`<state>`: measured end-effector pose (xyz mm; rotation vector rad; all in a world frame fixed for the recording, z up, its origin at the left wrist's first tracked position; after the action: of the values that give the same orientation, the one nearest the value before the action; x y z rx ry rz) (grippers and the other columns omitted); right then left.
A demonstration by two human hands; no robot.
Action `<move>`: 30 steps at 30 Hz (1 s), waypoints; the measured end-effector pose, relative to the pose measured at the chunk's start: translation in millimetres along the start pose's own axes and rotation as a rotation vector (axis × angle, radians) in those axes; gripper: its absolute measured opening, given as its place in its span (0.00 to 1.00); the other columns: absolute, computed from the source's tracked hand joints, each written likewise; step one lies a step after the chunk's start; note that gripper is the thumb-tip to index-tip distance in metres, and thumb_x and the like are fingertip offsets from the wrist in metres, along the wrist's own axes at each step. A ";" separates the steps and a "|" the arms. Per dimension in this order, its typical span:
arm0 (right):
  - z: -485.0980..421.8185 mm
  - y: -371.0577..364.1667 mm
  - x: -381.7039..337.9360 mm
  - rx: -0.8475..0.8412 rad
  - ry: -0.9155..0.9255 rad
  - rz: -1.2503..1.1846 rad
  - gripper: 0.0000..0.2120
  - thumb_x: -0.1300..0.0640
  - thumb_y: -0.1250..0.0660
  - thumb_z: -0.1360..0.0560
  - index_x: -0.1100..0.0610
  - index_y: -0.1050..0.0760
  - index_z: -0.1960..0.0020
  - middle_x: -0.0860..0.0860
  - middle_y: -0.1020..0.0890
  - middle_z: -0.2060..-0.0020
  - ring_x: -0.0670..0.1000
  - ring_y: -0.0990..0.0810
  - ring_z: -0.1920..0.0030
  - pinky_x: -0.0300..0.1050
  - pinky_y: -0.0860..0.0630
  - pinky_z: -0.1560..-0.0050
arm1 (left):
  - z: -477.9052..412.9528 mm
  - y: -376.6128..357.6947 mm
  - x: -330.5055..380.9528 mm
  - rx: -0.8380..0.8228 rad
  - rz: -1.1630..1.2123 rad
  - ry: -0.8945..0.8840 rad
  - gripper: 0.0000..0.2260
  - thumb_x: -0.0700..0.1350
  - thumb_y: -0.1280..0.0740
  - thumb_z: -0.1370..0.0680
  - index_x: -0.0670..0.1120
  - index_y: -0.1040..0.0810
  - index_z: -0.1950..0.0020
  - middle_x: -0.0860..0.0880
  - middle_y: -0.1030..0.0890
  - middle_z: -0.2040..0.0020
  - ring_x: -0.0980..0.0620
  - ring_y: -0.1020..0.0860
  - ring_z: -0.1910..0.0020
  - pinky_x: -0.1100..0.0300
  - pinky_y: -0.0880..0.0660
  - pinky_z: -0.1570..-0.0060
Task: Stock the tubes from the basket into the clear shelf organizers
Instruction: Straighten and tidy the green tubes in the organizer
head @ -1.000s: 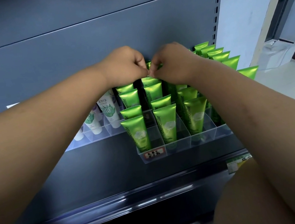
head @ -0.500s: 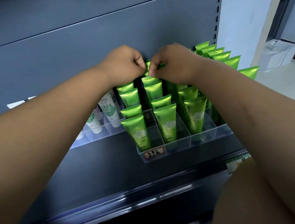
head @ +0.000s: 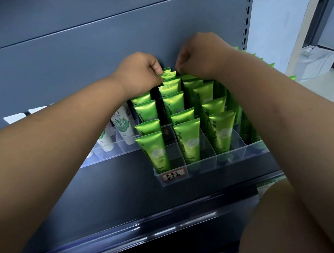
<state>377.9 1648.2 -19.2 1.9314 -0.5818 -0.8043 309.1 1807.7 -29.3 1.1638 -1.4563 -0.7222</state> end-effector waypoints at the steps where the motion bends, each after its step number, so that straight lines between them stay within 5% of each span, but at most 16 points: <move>1: -0.8 -1.4 0.9 -0.026 0.004 0.029 0.08 0.54 0.32 0.25 0.50 0.14 0.50 0.50 0.15 0.50 0.55 0.19 0.45 0.48 0.21 0.44 | -1.0 -0.4 -1.0 0.005 0.010 -0.002 0.06 0.43 0.27 0.24 0.47 0.15 0.48 0.48 0.15 0.53 0.50 0.19 0.54 0.61 0.25 0.52; 7: -5.7 -8.2 -2.5 -0.077 0.024 0.021 0.06 0.54 0.30 0.28 0.47 0.15 0.56 0.47 0.14 0.54 0.52 0.18 0.48 0.49 0.20 0.45 | -4.3 -2.1 -0.8 -0.022 -0.009 -0.054 0.03 0.43 0.25 0.25 0.48 0.13 0.52 0.60 0.21 0.65 0.66 0.26 0.65 0.71 0.32 0.62; 12: -11.2 -10.1 -7.7 -0.073 0.028 0.052 0.05 0.54 0.30 0.29 0.46 0.18 0.62 0.46 0.17 0.60 0.51 0.18 0.50 0.48 0.20 0.45 | -2.8 2.0 1.5 0.000 -0.067 -0.103 0.03 0.42 0.25 0.26 0.47 0.12 0.53 0.54 0.17 0.61 0.58 0.21 0.60 0.64 0.29 0.56; 17: -10.8 -13.3 -17.2 -0.028 0.063 0.152 0.06 0.53 0.35 0.28 0.51 0.20 0.58 0.52 0.17 0.53 0.59 0.20 0.46 0.51 0.20 0.45 | -1.2 4.9 3.8 0.006 -0.188 -0.158 0.03 0.41 0.27 0.26 0.47 0.13 0.55 0.53 0.17 0.60 0.51 0.18 0.55 0.59 0.25 0.52; 23: -11.7 -15.6 -21.4 -0.011 0.050 0.112 0.08 0.55 0.33 0.26 0.53 0.16 0.51 0.52 0.17 0.50 0.58 0.21 0.43 0.51 0.21 0.44 | -0.2 7.5 1.2 0.032 -0.244 -0.160 0.03 0.42 0.28 0.27 0.49 0.14 0.57 0.52 0.16 0.60 0.48 0.18 0.55 0.54 0.21 0.50; 30: -10.8 -13.2 -19.9 -0.052 0.036 0.037 0.04 0.56 0.30 0.28 0.51 0.16 0.58 0.48 0.15 0.57 0.53 0.19 0.48 0.48 0.21 0.45 | 2.9 10.6 -1.0 0.024 -0.202 -0.145 0.03 0.43 0.27 0.26 0.48 0.13 0.55 0.53 0.16 0.60 0.52 0.18 0.55 0.58 0.23 0.49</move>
<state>373.3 1674.0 -21.3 1.8788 -0.5678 -0.7526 303.4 1811.7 -20.9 1.3126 -1.4837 -0.9474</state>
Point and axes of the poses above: each hand's wrist, its own z-axis away from the middle knuckle, its own y-axis out of the back of the hand, x = y × z, the point moved 4 cm from there along -z, towards the middle knuckle
